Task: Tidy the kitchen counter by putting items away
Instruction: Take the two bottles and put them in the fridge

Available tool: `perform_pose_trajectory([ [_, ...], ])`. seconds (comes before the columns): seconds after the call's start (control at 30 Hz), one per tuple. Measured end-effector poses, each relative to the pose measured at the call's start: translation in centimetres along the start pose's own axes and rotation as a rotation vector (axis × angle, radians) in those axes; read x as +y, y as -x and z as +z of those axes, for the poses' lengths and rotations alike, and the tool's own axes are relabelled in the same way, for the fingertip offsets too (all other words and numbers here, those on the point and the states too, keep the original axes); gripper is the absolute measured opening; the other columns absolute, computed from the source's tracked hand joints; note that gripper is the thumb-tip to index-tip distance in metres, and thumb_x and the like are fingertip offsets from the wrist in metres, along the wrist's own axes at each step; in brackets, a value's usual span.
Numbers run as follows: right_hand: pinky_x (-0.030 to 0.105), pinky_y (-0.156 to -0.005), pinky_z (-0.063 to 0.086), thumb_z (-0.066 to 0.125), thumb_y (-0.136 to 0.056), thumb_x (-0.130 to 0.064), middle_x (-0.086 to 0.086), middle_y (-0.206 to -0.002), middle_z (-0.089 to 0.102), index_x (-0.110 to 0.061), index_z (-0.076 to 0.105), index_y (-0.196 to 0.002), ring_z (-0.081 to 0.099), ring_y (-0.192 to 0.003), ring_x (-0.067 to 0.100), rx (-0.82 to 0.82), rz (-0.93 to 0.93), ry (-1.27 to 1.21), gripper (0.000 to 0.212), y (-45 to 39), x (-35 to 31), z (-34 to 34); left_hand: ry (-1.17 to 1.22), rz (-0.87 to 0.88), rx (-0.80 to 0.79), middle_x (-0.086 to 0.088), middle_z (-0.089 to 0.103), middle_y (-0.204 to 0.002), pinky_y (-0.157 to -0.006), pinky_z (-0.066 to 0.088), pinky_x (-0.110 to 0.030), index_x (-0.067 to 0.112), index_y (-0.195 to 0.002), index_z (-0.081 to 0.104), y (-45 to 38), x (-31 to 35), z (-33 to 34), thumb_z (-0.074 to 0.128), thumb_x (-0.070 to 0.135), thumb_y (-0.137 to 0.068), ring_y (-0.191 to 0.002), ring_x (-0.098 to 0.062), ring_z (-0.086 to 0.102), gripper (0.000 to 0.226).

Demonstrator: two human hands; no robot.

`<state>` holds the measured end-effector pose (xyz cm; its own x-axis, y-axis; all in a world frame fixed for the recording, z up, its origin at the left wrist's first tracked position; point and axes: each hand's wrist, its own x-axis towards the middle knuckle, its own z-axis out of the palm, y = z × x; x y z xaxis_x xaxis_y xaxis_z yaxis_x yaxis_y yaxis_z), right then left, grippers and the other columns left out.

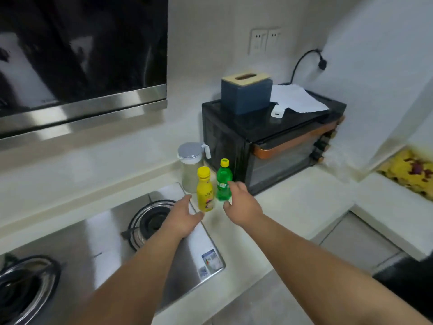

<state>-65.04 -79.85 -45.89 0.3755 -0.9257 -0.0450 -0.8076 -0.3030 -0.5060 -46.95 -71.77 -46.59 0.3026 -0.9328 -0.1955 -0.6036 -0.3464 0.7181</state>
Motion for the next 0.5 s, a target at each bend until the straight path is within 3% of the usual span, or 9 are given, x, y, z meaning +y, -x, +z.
perform_pose_trajectory([
  [0.13,0.043,-0.09,0.05,0.061,-0.088,-0.025,0.005,-0.163,0.011,-0.027,0.014,-0.157,0.061,-0.115,0.038,-0.064,-0.032,0.029,0.084,-8.4,1.3,-1.1,0.118,-0.055,0.103,0.004,0.056,-0.106,-0.083,0.04,-0.025,0.022,-0.113,0.057,-5.9,3.9,2.9,0.076,0.011,-0.08,-0.102,-0.017,0.057,0.04],
  [0.23,0.042,-0.091,0.05,0.058,-0.089,-0.022,0.008,-0.164,0.009,-0.028,0.005,-0.159,0.061,-0.116,0.037,-0.152,-0.064,0.1,0.088,-12.0,0.5,-0.7,0.159,-0.053,0.104,-0.008,0.064,-0.086,-0.072,0.057,-0.042,0.024,-0.088,0.054,-9.2,4.2,3.2,0.07,0.004,-0.076,-0.076,-0.021,0.063,0.029],
  [0.27,0.042,-0.09,0.049,0.057,-0.091,-0.022,0.009,-0.162,0.014,-0.028,0.006,-0.158,0.06,-0.117,0.037,-0.174,-0.052,0.095,0.085,-13.2,0.5,-0.4,0.192,-0.057,0.106,-0.011,0.063,-0.078,-0.062,0.059,-0.039,0.018,-0.086,0.055,-10.6,4.4,3.6,0.069,-0.001,-0.076,-0.064,-0.014,0.062,0.026],
  [0.3,0.041,-0.088,0.049,0.055,-0.092,-0.021,0.011,-0.158,0.022,-0.028,0.01,-0.157,0.06,-0.117,0.036,-0.177,-0.04,0.09,0.079,-13.5,0.2,-0.1,0.178,-0.085,0.109,-0.008,0.062,-0.072,-0.056,0.056,-0.028,0.015,-0.086,0.055,-11.0,4.4,3.6,0.068,-0.004,-0.077,-0.057,-0.006,0.061,0.024],
  [0.37,0.041,-0.082,0.05,0.052,-0.095,-0.015,0.012,-0.144,0.039,-0.028,0.026,-0.148,0.063,-0.111,0.036,-0.146,-0.059,0.117,0.061,-14.3,0.3,0.1,0.197,-0.184,0.152,0.003,0.065,-0.072,-0.058,0.05,-0.021,0.019,-0.089,0.06,-12.3,4.2,4.2,0.071,0.006,-0.078,-0.067,-0.007,0.065,0.021],
  [0.43,0.039,-0.073,0.049,0.052,-0.094,-0.007,0.011,-0.135,0.047,-0.022,0.037,-0.135,0.065,-0.105,0.036,-0.138,-0.111,0.188,0.047,-14.1,0.2,0.2,0.152,-0.214,0.176,0.004,0.07,-0.088,-0.075,0.051,-0.029,0.024,-0.1,0.065,-12.7,3.2,4.6,0.075,0.017,-0.078,-0.087,-0.018,0.067,0.025],
  [0.5,0.038,-0.067,0.045,0.055,-0.09,0.0,0.012,-0.131,0.048,-0.017,0.038,-0.131,0.066,-0.101,0.038,-0.172,-0.162,0.246,0.047,-13.4,0.5,0.2,0.134,-0.225,0.142,0.004,0.072,-0.1,-0.082,0.048,-0.031,0.026,-0.109,0.066,-12.8,1.6,5.0,0.079,0.02,-0.078,-0.095,-0.02,0.066,0.033],
])
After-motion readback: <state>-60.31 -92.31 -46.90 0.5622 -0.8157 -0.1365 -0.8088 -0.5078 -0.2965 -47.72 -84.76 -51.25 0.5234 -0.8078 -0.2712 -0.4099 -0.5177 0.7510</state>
